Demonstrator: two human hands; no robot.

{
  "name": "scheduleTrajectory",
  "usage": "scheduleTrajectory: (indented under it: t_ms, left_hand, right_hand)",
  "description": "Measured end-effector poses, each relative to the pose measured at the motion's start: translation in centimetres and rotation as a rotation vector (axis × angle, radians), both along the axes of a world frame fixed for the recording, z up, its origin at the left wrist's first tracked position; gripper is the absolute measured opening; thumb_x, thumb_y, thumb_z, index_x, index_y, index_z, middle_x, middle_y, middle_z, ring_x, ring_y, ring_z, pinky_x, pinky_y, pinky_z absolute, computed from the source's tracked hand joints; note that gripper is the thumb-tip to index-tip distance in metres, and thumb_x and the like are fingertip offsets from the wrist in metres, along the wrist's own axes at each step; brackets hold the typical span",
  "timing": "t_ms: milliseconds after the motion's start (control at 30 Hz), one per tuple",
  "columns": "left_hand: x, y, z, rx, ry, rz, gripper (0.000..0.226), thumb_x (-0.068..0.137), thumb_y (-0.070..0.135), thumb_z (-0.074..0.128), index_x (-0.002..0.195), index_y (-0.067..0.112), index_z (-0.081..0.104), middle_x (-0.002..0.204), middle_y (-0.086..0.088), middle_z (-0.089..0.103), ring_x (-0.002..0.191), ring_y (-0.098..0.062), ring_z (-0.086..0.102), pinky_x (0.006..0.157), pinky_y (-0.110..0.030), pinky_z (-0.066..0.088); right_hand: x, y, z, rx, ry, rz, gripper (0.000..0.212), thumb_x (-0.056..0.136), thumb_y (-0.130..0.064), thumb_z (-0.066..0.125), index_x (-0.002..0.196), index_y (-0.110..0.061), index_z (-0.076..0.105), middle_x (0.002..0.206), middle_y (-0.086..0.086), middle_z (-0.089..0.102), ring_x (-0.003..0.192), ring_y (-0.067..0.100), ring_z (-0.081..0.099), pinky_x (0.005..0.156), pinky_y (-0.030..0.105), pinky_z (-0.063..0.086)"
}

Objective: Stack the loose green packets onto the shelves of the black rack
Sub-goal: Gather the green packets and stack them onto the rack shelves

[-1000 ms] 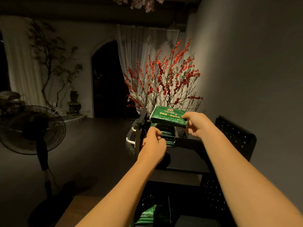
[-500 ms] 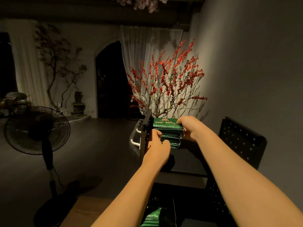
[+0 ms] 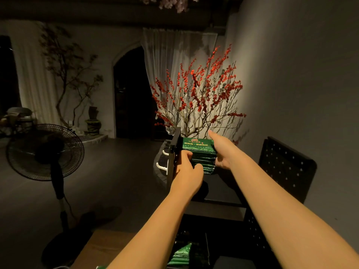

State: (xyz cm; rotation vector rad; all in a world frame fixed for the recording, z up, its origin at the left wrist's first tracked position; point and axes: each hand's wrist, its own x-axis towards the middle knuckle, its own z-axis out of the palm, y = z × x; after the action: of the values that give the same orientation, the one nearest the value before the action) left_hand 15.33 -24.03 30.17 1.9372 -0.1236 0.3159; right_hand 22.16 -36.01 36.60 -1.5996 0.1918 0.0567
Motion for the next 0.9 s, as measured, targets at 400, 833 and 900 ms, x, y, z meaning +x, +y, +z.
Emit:
scheduleTrajectory:
  t_ms: [400, 833, 900]
  left_hand:
    - [-1.4, -0.1, -0.1, -0.044, -0.36, -0.041, 0.015, 0.098, 0.019, 0.053, 0.11, 0.028, 0.056, 0.099, 0.01, 0.061, 0.086, -0.004, 0.058, 0.076, -0.022, 0.048]
    - [-9.9, 3.0, -7.9, -0.133, -0.259, -0.191, 0.009, 0.089, 0.016, 0.058, 0.087, 0.022, 0.065, 0.079, 0.002, 0.065, 0.073, -0.014, 0.061, 0.066, -0.028, 0.049]
    - [-10.6, 3.8, -10.5, -0.114, -0.185, -0.197, 0.008, 0.089, 0.017, 0.059, 0.088, 0.022, 0.065, 0.079, 0.004, 0.066, 0.073, -0.014, 0.062, 0.066, -0.029, 0.049]
  right_hand:
    - [-9.6, 0.8, -3.2, -0.344, -0.688, -0.258, 0.021, 0.087, 0.005, 0.054, 0.091, -0.014, 0.062, 0.091, 0.0, 0.062, 0.083, 0.009, 0.058, 0.067, 0.012, 0.046]
    - [-18.5, 3.1, -13.4, -0.007, -0.524, -0.024, 0.019, 0.089, 0.007, 0.058, 0.086, -0.01, 0.066, 0.081, 0.0, 0.07, 0.081, 0.015, 0.07, 0.072, 0.025, 0.057]
    - [-19.1, 3.3, -16.2, -0.031, -0.454, -0.003, 0.023, 0.088, 0.004, 0.061, 0.083, -0.017, 0.067, 0.084, 0.001, 0.071, 0.083, 0.018, 0.07, 0.074, 0.028, 0.057]
